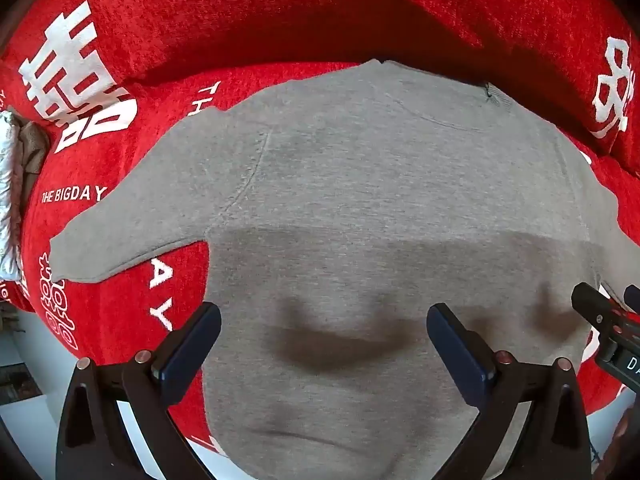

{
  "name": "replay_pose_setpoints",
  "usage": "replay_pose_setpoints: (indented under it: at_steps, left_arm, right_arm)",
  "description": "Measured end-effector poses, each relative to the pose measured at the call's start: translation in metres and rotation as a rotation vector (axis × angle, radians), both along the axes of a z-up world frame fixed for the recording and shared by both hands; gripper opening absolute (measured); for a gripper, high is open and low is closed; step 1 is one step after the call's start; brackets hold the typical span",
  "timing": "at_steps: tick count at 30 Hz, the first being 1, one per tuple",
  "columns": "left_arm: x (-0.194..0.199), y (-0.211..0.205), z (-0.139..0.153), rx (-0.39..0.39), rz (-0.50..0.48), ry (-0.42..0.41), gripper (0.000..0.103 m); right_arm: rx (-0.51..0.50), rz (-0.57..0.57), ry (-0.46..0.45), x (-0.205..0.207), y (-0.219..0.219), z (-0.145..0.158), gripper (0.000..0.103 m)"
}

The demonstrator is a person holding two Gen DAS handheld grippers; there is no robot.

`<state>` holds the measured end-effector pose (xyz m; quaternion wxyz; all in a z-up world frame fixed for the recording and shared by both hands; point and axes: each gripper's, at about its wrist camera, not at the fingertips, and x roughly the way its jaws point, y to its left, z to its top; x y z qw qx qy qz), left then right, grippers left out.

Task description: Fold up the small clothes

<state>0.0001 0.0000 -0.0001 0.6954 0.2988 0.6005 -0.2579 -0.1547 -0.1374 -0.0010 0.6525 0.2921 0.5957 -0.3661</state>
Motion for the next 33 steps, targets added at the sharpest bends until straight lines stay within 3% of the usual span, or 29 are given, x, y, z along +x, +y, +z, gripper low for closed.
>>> replay_pose_setpoints:
  at_steps: [33]
  left_arm:
    - [0.001, 0.002, -0.002, 0.0, 0.007, 0.008, 0.103]
  right_arm:
    - [0.013, 0.008, 0.003, -0.008, 0.005, -0.006, 0.103]
